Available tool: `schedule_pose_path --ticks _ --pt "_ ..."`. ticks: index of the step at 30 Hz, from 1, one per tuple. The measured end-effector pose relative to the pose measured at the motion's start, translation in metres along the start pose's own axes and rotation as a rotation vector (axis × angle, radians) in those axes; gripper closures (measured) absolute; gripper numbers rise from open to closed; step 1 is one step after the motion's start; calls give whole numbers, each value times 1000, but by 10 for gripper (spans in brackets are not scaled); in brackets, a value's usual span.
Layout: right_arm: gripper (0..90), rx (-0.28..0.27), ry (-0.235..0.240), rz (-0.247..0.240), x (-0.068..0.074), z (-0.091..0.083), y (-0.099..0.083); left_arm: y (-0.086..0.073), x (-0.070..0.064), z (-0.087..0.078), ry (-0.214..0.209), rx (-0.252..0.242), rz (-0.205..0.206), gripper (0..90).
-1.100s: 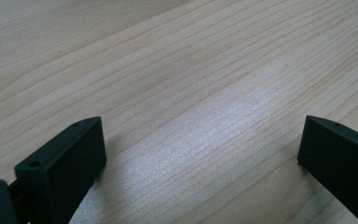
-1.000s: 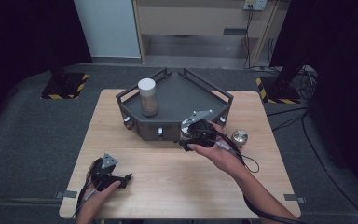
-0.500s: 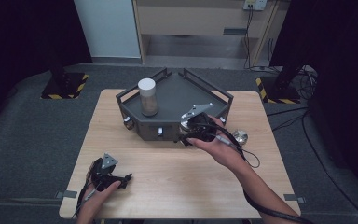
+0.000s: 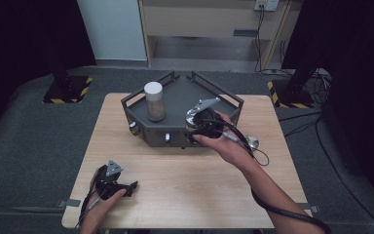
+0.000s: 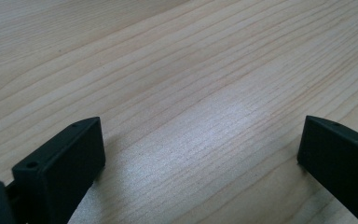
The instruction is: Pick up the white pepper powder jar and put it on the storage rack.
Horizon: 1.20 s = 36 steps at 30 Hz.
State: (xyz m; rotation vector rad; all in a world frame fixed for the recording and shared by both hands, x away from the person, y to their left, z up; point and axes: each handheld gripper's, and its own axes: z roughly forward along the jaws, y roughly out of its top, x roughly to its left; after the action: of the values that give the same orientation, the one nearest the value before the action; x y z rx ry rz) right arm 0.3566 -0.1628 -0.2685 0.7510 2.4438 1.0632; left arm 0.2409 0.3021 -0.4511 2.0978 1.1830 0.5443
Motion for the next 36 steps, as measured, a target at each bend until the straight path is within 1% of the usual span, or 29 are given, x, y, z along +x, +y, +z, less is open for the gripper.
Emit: schedule_pose_path --ticks 5,10,22,26,36 --pt "308 11 -12 5 -4 6 8 0 0 0 0 1 1 0" --pt "308 6 -20 19 -9 8 15 1 0 0 -1 3 3 0" --pt "308 9 -43 33 -18 16 29 0 1 0 -2 2 2 0" --pt "308 11 -45 45 -21 21 33 0 1 0 -1 2 3 0" --pt "308 17 -50 52 -26 32 43 0 1 0 -1 2 3 0"
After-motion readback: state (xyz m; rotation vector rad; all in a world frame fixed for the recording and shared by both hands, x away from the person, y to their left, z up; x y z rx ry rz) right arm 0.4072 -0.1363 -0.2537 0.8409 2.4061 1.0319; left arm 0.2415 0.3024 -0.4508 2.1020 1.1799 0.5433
